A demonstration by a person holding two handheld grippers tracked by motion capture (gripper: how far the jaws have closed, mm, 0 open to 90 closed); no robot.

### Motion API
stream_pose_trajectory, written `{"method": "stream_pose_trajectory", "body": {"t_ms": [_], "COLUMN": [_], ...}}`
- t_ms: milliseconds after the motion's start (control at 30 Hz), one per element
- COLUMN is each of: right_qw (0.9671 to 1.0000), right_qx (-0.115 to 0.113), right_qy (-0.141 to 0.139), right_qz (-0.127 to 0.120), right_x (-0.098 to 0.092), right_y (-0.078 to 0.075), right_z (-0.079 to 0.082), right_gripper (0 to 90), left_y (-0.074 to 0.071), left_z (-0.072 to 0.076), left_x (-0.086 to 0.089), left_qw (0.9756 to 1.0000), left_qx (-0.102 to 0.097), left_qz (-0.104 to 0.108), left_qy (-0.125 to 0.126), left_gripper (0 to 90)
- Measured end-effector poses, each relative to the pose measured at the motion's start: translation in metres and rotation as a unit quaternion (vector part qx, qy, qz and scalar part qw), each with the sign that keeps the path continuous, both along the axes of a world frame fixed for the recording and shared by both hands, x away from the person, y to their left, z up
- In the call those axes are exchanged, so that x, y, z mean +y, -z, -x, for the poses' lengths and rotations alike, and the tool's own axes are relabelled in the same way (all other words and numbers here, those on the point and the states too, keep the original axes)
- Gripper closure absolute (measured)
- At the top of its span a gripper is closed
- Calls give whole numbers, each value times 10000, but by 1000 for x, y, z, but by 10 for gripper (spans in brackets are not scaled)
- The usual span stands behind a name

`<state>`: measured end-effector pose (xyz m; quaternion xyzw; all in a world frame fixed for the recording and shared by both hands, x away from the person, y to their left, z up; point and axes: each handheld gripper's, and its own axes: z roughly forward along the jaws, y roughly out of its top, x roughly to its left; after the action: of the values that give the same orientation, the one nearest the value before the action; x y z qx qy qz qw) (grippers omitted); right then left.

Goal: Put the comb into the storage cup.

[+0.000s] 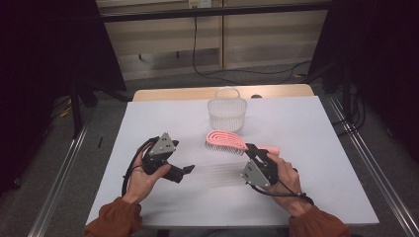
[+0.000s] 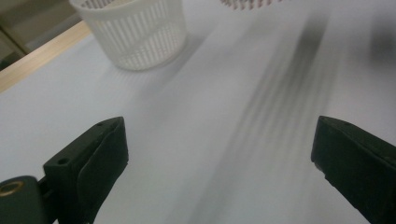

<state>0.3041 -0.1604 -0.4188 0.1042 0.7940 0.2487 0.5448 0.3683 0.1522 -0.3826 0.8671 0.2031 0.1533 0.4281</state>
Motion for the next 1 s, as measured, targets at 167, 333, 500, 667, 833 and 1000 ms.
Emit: {"method": "stream_pose_trajectory", "body": {"t_ms": [167,333,500,667,833,1000], "right_qw": [10000,9996,9972,9938,9865,9804], "right_qx": [-24,123,307,487,672,789], "right_qy": [-1,45,115,99,124,125], "right_qz": [-3,-268,-668,-992,-1488,-1802], "right_x": [-3,-6,-13,-18,-23,-26], "right_y": [-1,-1,-4,-6,-7,-9], "right_z": [1,-1,-2,-3,-4,-5], "right_gripper": [819,819,819,819,819,819], "left_y": [10,14,14,16,19,21], "left_z": [0,3,10,12,13,15], "left_x": [5,5,9,9,7,9], "left_qw": [9993,9993,9976,9967,9966,9955], "left_qx": [116,49,-262,-218,-243,-252], "left_qz": [338,346,574,754,766,862], "left_qy": [-54,-101,-291,-223,-164,-292], "left_gripper": [41,42,42,42,41,28]}}
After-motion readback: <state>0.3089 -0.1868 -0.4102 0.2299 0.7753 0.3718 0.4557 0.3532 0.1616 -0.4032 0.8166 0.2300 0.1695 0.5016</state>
